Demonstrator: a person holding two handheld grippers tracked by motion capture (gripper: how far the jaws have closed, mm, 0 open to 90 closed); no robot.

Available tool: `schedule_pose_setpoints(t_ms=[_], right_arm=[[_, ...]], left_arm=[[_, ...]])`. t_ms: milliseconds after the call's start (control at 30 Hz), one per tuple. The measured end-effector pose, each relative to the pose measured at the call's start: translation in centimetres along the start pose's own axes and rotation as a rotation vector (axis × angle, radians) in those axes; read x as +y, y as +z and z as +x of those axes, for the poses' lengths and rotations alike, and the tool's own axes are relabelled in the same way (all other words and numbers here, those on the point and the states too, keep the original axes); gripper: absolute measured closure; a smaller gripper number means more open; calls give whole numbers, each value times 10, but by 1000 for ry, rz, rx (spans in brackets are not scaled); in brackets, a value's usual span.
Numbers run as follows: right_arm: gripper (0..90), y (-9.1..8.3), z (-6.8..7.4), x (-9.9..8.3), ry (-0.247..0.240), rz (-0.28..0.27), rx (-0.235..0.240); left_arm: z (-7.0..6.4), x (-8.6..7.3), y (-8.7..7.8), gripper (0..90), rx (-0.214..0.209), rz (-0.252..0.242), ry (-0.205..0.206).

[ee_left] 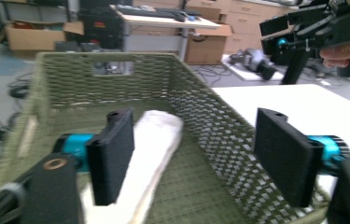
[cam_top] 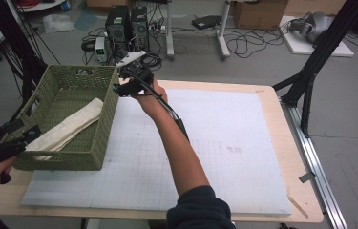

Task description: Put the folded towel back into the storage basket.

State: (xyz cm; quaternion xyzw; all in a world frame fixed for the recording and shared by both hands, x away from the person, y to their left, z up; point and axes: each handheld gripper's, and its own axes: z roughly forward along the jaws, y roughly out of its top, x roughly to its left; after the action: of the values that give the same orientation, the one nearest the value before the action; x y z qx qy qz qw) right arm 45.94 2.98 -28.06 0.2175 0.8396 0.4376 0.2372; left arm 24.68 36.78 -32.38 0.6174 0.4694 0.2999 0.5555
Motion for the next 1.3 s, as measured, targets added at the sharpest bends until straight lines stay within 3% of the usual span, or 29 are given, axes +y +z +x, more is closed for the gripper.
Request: schedule_pose_setpoints(t_ms=[67, 200, 367, 933, 1300], right_arm=[[221, -9, -5, -10, 21, 4, 1], [171, -30, -14, -31, 93, -10, 4], [134, -62, -22, -60, 139, -49, 3], [117, -158, -34, -163, 208, -57, -54], [117, -208, -34, -220, 248, -45, -118]], left_arm=[[-7, -1, 6, 219, -8, 7, -3], [-22, -3, 19, 215, -57, 19, 14], [-44, -5, 36, 215, -114, 11, 32], [-121, -22, 98, 214, -335, 16, 99], [-154, -44, 129, 222, -416, 44, 115]])
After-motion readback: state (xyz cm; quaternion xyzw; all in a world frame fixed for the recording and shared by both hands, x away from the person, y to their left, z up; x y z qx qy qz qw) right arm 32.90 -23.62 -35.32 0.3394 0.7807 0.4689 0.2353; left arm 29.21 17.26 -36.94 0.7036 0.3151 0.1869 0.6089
